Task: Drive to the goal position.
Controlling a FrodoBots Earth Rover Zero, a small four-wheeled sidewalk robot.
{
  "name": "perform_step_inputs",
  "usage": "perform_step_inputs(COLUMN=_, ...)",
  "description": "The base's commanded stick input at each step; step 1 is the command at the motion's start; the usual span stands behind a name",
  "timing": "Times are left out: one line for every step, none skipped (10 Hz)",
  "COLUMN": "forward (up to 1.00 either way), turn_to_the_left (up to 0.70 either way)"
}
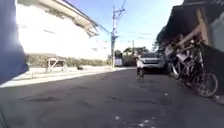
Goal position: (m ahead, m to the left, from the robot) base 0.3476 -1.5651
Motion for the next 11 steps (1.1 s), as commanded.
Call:
perform_step_inputs(forward=0.59, turn_to_the_left=-0.01)
perform_step_inputs(forward=0.60, turn_to_the_left=-0.01)
perform_step_inputs(forward=0.60, turn_to_the_left=-0.01)
perform_step_inputs(forward=0.65, turn_to_the_left=-0.01)
perform_step_inputs(forward=0.70, turn_to_the_left=-0.01)
perform_step_inputs(forward=0.75, turn_to_the_left=-0.01)
perform_step_inputs(forward=0.77, turn_to_the_left=-0.01)
perform_step_inputs(forward=0.77, turn_to_the_left=-0.01)
perform_step_inputs(forward=0.77, turn_to_the_left=-0.01)
perform_step_inputs(forward=0.77, turn_to_the_left=-0.01)
perform_step_inputs(forward=0.77, turn_to_the_left=-0.01)
